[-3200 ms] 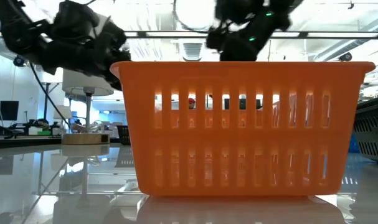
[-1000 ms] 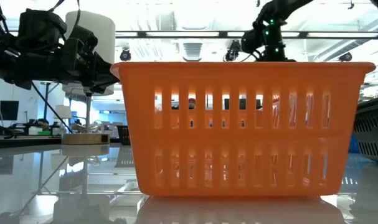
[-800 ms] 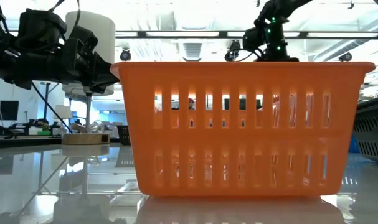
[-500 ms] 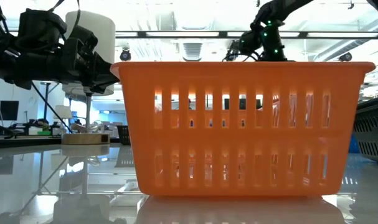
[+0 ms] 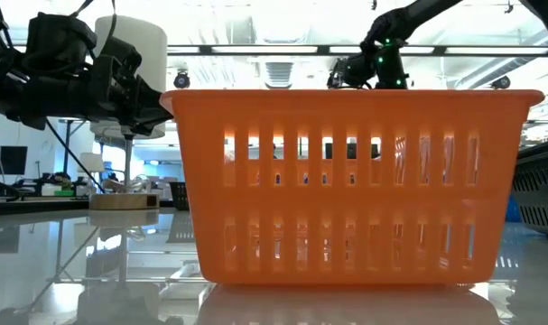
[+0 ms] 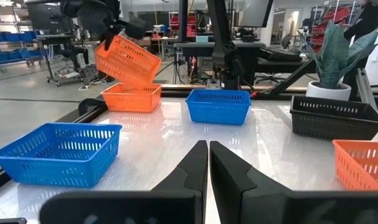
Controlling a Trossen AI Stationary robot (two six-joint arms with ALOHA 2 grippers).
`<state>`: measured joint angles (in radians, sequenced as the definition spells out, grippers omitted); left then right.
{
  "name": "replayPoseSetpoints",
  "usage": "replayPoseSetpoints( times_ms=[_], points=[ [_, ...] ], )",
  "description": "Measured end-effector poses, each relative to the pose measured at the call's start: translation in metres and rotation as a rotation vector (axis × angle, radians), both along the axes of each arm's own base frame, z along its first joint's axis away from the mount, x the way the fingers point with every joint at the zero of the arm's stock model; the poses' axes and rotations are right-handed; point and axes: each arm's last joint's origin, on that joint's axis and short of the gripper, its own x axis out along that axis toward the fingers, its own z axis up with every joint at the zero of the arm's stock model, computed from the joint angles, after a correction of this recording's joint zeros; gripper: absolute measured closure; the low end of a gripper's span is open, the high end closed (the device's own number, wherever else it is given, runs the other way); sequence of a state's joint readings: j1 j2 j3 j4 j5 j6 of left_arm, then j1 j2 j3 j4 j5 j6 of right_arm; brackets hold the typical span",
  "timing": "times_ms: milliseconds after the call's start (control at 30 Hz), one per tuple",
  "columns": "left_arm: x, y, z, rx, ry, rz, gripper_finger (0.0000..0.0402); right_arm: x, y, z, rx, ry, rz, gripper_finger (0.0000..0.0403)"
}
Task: Stack baskets by color
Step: Stack the middle left orange bin on top of the top right orange bin
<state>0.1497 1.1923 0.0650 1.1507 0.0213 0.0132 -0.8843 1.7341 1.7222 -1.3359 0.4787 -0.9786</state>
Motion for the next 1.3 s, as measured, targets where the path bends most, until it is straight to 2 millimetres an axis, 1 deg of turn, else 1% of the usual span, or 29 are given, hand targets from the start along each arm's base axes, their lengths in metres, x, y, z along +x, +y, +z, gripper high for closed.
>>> replayPoseSetpoints(
  times_ms=[200,367,500,700,867,1000,1233,1300],
  points=[
    [0.000,0.000,0.000,0.000,0.000,0.001,0.0402,0.002,-0.008,-0.012,0.049,-0.015,0.018,0.0394],
    [0.000,0.000,0.000,-0.004,0.000,0.001,0.0402,-0.006,-0.023,-0.027,0.085,0.014,-0.022,0.0394],
    [0.000,0.000,0.000,-0.004,0.000,0.000,0.0402,-0.009,-0.030,-0.035,0.119,-0.016,-0.046,0.0394],
    [0.000,0.000,0.000,-0.003,0.000,0.000,0.0402,-0.008,-0.031,-0.034,0.153,-0.092,-0.036,0.0394],
    [0.000,0.000,0.000,-0.002,-0.001,0.000,0.0402,-0.008,-0.031,-0.035,0.149,-0.136,-0.106,0.0391],
    [0.000,0.000,0.000,-0.002,0.000,0.000,0.0402,-0.007,-0.033,-0.034,0.123,-0.152,-0.117,0.0368],
    [0.000,0.000,0.000,0.000,0.000,0.001,0.0402,-0.007,-0.033,-0.031,0.096,-0.149,-0.143,0.0300],
    [0.000,0.000,0.000,0.000,0.000,0.000,0.0402,-0.005,-0.032,-0.031,0.089,-0.148,-0.149,0.0288]
  ],
)
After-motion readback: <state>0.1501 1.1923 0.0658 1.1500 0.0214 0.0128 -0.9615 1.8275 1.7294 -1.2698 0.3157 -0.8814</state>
